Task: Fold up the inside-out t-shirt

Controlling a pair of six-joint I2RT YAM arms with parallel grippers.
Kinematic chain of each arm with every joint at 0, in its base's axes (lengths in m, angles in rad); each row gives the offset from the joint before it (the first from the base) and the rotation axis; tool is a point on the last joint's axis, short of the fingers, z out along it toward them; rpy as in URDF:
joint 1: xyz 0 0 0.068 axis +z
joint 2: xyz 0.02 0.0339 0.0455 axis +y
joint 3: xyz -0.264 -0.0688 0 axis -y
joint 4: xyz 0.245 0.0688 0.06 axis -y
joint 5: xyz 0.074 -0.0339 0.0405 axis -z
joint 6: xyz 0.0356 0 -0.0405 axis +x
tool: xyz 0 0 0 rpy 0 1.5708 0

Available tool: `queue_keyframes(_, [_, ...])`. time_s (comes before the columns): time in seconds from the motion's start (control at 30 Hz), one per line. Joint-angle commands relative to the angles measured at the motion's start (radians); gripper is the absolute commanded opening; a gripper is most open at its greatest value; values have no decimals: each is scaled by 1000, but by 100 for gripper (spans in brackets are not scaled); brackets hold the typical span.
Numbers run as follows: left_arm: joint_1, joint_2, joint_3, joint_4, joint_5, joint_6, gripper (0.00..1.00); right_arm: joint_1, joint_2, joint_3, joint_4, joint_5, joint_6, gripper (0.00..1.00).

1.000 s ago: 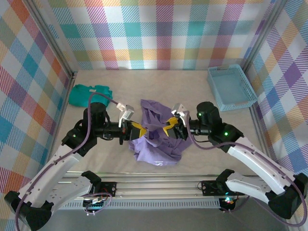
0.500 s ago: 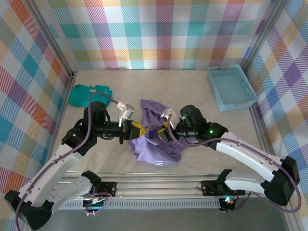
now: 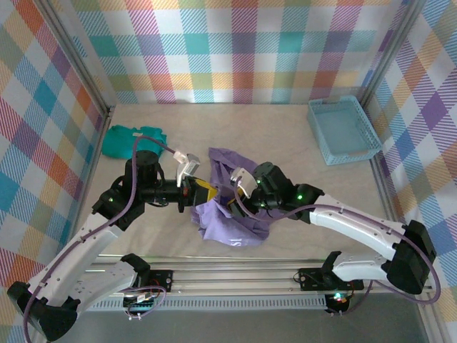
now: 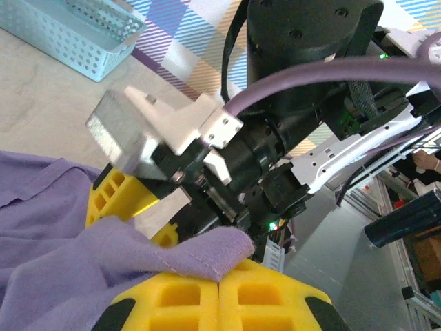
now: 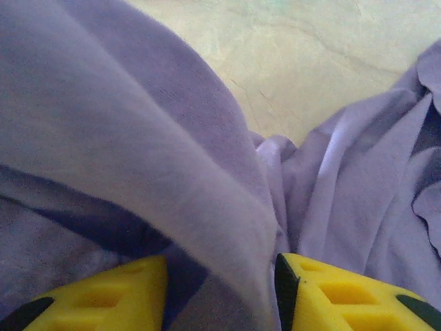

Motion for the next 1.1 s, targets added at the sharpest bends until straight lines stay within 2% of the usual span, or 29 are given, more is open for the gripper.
queue_keyframes(0.0, [8,-9,29,-10,-19,8,0,15,18,39,-41,120,-10,43])
queue_keyframes(0.1, [8,-21,27,-16,-50,8,0,16,-2,34,-25,155,-3,22])
queue_keyframes(0.2, [8,-23,22,-39,-112,9,0,15,-58,8,26,117,2,9])
queue_keyframes(0.33, [8,-7,8,-64,-188,10,0,-2,-144,-32,112,-10,38,3])
queue_keyframes(0.47, [8,9,-4,-82,-278,-4,0,-48,-218,-90,265,-230,113,2])
queue_keyframes(0.63, [8,9,-13,-105,-378,-22,0,-86,-204,-119,404,-430,194,2])
queue_keyframes(0.73, [8,0,-19,-124,-454,-37,7,-91,-164,-121,444,-466,226,2])
queue_keyframes(0.83, [8,7,-12,-197,-609,-56,13,-93,-133,-130,509,-470,268,3])
queue_keyframes(0.97, [8,23,14,-312,-746,-98,37,-99,-86,-128,561,-431,323,2])
queue_keyframes(1.07, [5,-2,27,-349,-739,-107,48,-105,-52,-120,578,-413,363,2])
